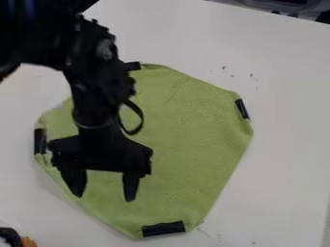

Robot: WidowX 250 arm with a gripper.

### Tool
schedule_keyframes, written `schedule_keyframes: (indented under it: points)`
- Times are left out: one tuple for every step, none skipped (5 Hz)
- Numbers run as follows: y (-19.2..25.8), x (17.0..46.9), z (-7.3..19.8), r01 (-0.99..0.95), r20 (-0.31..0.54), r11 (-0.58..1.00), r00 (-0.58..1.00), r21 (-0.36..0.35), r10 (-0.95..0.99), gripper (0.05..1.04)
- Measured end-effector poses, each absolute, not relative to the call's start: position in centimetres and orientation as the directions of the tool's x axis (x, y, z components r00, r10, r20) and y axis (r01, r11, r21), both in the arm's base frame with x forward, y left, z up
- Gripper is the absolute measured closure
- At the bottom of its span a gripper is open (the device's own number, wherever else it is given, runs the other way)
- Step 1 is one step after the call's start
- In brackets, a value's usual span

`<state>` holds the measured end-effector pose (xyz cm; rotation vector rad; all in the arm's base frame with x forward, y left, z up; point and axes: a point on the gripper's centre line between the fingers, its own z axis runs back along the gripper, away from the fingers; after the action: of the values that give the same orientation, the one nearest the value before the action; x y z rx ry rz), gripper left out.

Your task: Fold the cloth from bottom right

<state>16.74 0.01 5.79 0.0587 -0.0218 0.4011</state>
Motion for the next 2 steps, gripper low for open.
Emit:
schedule_keyframes:
  points:
    - [-2.8,15.5,4.9,-0.394,0.024,0.919,0.919,0.025,0.393,0.084]
    - [-4.8,15.7,4.2,-0.379,0.037,0.926,0.925,0.004,0.378,0.084]
